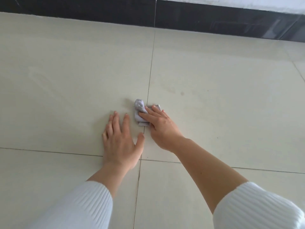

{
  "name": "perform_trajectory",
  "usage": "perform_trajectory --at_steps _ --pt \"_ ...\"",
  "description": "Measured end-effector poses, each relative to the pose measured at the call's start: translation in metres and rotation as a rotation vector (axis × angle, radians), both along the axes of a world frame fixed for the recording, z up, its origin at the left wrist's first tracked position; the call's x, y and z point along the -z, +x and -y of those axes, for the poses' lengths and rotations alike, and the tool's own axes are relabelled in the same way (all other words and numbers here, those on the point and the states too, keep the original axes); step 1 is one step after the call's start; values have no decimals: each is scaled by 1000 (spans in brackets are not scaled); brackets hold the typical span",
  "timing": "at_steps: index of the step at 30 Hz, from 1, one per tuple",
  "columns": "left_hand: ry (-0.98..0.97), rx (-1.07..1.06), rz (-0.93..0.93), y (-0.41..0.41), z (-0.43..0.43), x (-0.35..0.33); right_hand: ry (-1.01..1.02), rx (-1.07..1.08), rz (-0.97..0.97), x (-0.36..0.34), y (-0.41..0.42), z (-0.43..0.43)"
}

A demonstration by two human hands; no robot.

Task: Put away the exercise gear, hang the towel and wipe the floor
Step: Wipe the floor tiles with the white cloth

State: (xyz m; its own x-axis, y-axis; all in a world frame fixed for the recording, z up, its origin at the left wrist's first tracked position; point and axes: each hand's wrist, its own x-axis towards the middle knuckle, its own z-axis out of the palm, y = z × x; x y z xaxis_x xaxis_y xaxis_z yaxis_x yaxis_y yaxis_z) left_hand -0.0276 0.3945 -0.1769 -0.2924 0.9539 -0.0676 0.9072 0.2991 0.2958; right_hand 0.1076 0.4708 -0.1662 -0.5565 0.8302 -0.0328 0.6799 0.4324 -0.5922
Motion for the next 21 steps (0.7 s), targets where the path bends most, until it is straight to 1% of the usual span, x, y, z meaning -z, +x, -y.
perform_trajectory --at_steps 4,6,7,9,11,13,17,21 --pt "-66 69 160 -12 -3 -5 21 33 20 -1 11 52" --pt "-133 102 272 -23 -4 -13 31 43 33 0 16 77" --pt "-134 101 338 -29 2 -15 26 39 37 0 18 91" --pt "-59 54 473 -37 32 -17 12 22 49 -1 20 123" --pt "16 10 570 -39 74 -16 -7 -4 61 -4 21 157" --pt "49 6 577 -38 112 -15 -1 -38 64 -7 21 189" --pt "63 -25 525 -38 173 -17 -7 -127 73 -11 18 238" --pt "15 15 425 -45 237 -26 -19 -240 112 -11 9 290"
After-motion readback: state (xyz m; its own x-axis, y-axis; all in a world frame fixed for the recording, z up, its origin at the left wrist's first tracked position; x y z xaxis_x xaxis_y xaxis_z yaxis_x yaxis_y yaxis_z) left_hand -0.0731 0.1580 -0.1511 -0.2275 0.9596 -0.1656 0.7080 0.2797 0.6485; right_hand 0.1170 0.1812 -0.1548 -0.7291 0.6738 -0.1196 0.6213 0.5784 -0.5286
